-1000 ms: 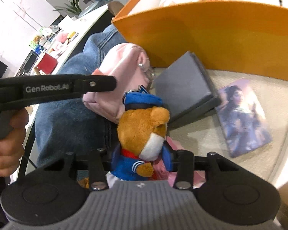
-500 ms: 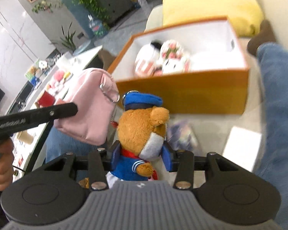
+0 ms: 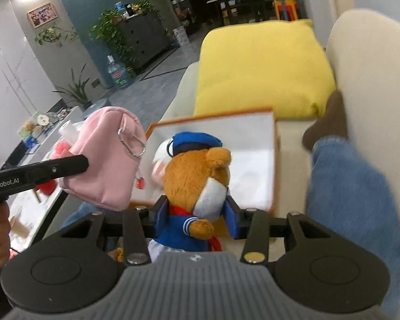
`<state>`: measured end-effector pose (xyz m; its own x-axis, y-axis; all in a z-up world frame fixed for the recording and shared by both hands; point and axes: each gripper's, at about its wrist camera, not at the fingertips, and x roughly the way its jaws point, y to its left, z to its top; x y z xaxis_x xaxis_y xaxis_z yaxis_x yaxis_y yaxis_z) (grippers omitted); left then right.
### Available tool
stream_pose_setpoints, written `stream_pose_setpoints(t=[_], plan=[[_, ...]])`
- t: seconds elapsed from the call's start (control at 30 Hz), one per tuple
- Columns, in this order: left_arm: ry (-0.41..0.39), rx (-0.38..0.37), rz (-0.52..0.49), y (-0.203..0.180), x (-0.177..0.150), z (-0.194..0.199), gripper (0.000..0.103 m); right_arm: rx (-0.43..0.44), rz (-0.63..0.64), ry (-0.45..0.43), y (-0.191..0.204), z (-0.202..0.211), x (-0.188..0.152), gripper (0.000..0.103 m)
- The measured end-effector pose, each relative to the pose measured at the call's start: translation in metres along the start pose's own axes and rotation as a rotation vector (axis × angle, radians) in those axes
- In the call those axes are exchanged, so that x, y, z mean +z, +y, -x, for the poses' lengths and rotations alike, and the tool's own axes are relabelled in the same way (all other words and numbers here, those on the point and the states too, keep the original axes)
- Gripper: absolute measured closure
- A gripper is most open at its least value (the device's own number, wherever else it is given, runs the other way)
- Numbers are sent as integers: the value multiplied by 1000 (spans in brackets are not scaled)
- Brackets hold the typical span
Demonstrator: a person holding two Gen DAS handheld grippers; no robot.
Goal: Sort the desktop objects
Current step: 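Carry the pink bag with left tool while right tool carries the bear into the box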
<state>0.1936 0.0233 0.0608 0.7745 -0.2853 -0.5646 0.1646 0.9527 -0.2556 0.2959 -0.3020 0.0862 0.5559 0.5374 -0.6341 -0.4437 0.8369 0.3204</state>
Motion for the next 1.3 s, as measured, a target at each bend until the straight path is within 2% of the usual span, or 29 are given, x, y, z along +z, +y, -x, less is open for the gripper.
stream_pose_setpoints(t=[0.23, 0.57, 0.67, 0.83, 0.97, 1.2, 1.3], plan=[[35, -22, 1, 5, 21, -53, 79, -42, 26, 37, -6, -44, 43, 57], [216, -47, 13, 32, 11, -164, 79, -122, 38, 237, -29, -159, 73, 57], [252, -37, 16, 37, 8, -185, 79, -142, 47, 281, -34, -186, 77, 57], [292, -65, 19, 39, 5, -201, 80, -180, 60, 328, -40, -218, 80, 57], [325, -97, 78, 46, 0, -211, 80, -220, 98, 328, -38, -224, 83, 57], [342, -58, 67, 48, -7, -224, 80, -260, 199, 382, -27, -234, 85, 56], [336, -58, 82, 49, -8, -219, 80, -250, 226, 402, -26, -237, 87, 54]])
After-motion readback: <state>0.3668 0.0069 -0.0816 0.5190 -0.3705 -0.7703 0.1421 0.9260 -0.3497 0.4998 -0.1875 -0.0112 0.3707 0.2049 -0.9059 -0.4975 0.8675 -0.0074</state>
